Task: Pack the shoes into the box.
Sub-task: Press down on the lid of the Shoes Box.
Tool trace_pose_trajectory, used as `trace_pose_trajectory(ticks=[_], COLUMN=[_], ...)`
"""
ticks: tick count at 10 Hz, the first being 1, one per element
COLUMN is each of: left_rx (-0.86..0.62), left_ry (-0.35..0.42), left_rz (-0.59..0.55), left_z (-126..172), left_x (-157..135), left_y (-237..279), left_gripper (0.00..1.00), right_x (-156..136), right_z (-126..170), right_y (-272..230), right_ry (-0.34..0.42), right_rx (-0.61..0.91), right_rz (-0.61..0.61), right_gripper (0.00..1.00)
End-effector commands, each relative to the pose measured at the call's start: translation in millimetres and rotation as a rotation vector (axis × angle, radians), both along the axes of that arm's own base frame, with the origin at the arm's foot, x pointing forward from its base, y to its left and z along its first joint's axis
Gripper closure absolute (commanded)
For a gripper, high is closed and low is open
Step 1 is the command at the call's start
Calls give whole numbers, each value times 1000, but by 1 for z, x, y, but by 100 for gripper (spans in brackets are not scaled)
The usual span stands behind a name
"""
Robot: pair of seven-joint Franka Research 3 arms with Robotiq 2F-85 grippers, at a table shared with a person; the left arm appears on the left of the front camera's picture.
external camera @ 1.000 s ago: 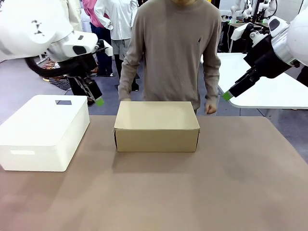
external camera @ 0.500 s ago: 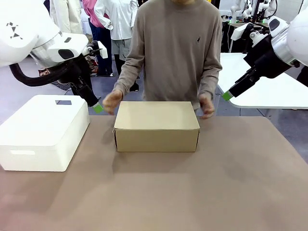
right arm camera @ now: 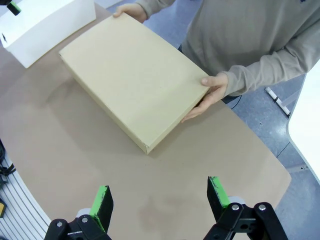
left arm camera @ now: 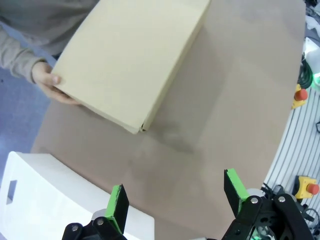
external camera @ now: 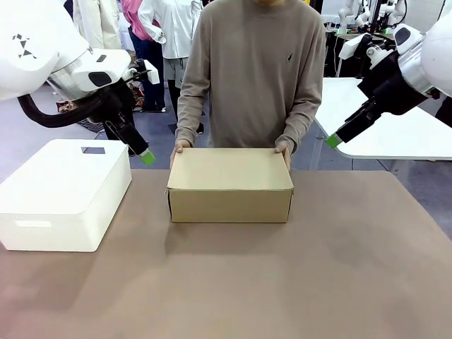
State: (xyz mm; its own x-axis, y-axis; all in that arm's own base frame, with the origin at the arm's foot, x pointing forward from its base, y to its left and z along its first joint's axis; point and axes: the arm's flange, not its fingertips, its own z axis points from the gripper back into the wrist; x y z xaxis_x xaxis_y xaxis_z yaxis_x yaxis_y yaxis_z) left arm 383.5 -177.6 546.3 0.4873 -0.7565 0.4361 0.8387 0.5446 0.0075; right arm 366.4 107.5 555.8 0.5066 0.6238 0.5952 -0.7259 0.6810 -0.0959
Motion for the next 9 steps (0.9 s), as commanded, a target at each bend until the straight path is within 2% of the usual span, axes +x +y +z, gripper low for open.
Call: trace_pose_trajectory(ticks=[1,9], left_rx=[4,4], left_ry=[3,3], left_rz=[-13,-13], left_z=[0,0], left_x=[-5,-5], left_y=[1,1], left_gripper=[0,0], right_x=[0,0], right_z=[2,2], right_y=[1,1], right_ry=[10,10], right_rx=[-1,-1], right_rz=[-15,-15], right_gripper=[0,0])
